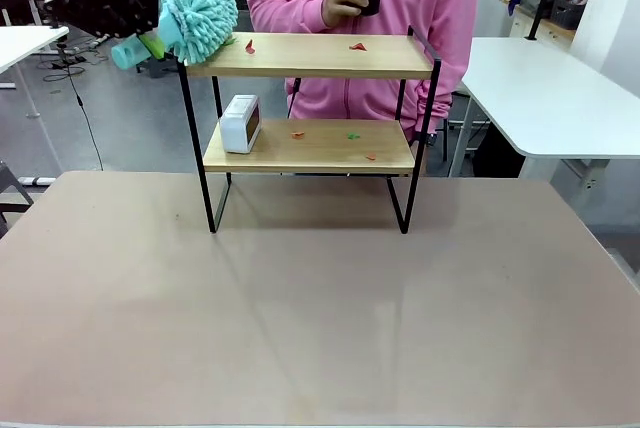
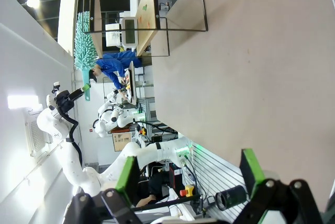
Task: Clean the shelf.
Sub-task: Clean the specific tier of the Shelf with the Duster once objects are removed.
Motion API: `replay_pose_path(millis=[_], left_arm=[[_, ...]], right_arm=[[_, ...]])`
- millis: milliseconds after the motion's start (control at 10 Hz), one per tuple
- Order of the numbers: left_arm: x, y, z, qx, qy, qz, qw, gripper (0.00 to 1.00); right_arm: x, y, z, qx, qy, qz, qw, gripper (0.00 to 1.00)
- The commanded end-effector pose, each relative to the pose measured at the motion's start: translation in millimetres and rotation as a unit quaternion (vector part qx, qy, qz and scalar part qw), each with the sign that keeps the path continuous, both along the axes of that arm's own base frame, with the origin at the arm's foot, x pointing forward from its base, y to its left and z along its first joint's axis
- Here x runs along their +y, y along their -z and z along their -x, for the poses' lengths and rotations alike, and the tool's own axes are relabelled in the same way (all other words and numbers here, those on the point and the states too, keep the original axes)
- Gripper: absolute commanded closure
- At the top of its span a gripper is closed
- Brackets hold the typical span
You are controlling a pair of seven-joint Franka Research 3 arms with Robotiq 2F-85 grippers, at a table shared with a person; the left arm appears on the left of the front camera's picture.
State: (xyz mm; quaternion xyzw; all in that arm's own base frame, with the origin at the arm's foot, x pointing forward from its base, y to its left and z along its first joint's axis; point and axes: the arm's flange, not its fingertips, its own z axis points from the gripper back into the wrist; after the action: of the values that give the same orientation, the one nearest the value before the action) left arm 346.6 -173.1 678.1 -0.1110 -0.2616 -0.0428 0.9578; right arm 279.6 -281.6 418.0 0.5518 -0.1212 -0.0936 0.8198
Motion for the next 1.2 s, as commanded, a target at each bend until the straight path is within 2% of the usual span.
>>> replay_pose_path(millis=[0,200,400,700,800,1100], left_arm=[[-6.4,7.6,-1.6,0.011,-0.006,-0.01,1.0,1.0],[-11.3,8.9,-4.1,0.012,0.002,-0.009,1.0,1.0],[-26.5,7.9,-10.5,0.011,0.035,-0.002,0.999,1.0],[-48.5,9.1,-19.4,0.032,0.107,0.013,0.994,1.0],[-55.1,8.0,-22.4,0.044,0.123,0.019,0.991,1.0],[-91.0,6.5,-26.8,0.05,0.153,0.012,0.987,1.0]], right_arm=[[-1.0,-0.9,1.0,-0.012,-0.009,0.003,1.0,0.0],[-1.0,-0.9,1.0,-0.012,-0.009,0.003,1.0,0.0],[-1.0,-0.9,1.0,-0.012,-0.009,0.003,1.0,0.0],[-1.0,-0.9,1.0,-0.012,-0.009,0.003,1.0,0.0],[-1.0,-0.9,1.0,-0.012,-0.009,0.003,1.0,0.0],[-1.0,-0.9,1.0,-0.012,-0.009,0.003,1.0,0.0]])
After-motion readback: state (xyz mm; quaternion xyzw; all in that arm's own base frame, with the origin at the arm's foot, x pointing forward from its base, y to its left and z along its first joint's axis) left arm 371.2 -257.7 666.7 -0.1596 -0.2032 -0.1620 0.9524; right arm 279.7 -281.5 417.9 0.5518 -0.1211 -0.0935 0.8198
